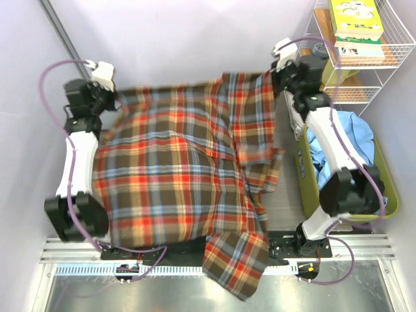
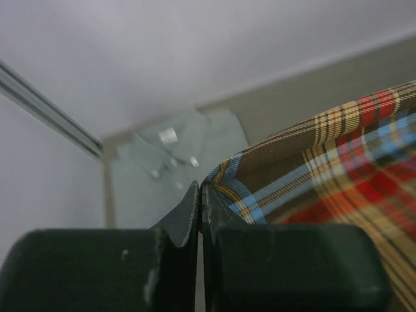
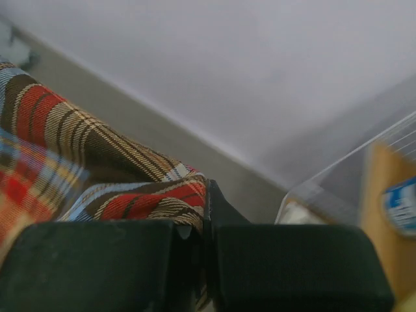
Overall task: Fold and stack the long sleeve shirts
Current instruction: Flatten the shirt out
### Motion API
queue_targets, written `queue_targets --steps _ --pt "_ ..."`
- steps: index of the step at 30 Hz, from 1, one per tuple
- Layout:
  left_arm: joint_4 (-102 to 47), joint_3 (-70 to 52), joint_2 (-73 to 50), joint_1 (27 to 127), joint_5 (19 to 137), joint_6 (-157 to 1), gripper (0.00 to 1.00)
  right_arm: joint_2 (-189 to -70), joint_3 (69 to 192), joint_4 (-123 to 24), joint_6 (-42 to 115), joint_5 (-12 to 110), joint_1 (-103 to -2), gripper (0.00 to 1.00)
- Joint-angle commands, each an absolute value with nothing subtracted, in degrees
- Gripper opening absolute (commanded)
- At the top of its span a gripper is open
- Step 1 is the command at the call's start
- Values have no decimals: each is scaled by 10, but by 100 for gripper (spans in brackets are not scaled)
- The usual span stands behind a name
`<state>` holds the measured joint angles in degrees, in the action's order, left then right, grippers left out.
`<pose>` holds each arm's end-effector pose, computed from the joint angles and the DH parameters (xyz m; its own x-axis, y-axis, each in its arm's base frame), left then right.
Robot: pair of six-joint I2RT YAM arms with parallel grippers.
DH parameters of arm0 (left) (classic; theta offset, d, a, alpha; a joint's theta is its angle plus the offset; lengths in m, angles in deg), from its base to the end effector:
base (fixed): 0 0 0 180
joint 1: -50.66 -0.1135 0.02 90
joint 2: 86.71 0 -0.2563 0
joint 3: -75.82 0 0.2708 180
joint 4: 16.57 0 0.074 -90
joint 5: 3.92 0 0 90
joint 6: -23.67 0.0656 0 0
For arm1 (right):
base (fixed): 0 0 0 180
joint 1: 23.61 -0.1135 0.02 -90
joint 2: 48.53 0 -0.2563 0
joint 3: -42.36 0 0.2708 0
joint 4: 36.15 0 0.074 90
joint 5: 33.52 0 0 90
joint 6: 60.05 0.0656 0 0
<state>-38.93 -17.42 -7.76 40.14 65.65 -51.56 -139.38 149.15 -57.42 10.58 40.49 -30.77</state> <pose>0.3654 0.0446 0.4129 -0.0905 0.2262 -0.9699 0.1983 0.9585 0.2050 0.4151 0.0704 0.4314 0.0430 -0.3159 -0.9478 -0.4003 0.8637 -0.3061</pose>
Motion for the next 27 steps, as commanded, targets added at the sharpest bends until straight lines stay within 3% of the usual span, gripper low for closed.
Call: queue_targets --steps 1,5,7,9,10,11,12,15,16,21,27 --pt "-277 -138 -5 395 641 -484 0 -1456 1495 -470 105 429 -303 1" --pt "-281 -208 158 398 650 -515 0 -1605 1560 -467 112 458 -314 1" --pt "-326 -299 224 401 643 -513 2 -1691 1639 -520 98 467 -325 7" --pt "-403 -366 307 413 640 -496 25 -1745 1728 -581 85 513 -335 36" --pt "-430 -433 328 419 654 -491 50 -1787 1761 -608 70 530 -337 48" --pt "-446 -465 346 430 679 -492 56 -1809 1791 -629 70 549 -344 75" --pt "-487 -494 375 433 701 -495 60 -1823 1847 -671 70 562 -346 80" --pt "-520 -541 363 435 733 -527 65 -1827 1885 -728 79 610 -346 85" --pt "-526 -527 345 436 732 -519 74 -1809 1872 -731 82 617 -346 85" --pt "-639 -381 218 460 698 -439 76 -1640 1701 -797 74 573 -343 86" --pt "-779 -175 75 523 682 -351 75 -1511 1509 -916 96 402 -348 65"
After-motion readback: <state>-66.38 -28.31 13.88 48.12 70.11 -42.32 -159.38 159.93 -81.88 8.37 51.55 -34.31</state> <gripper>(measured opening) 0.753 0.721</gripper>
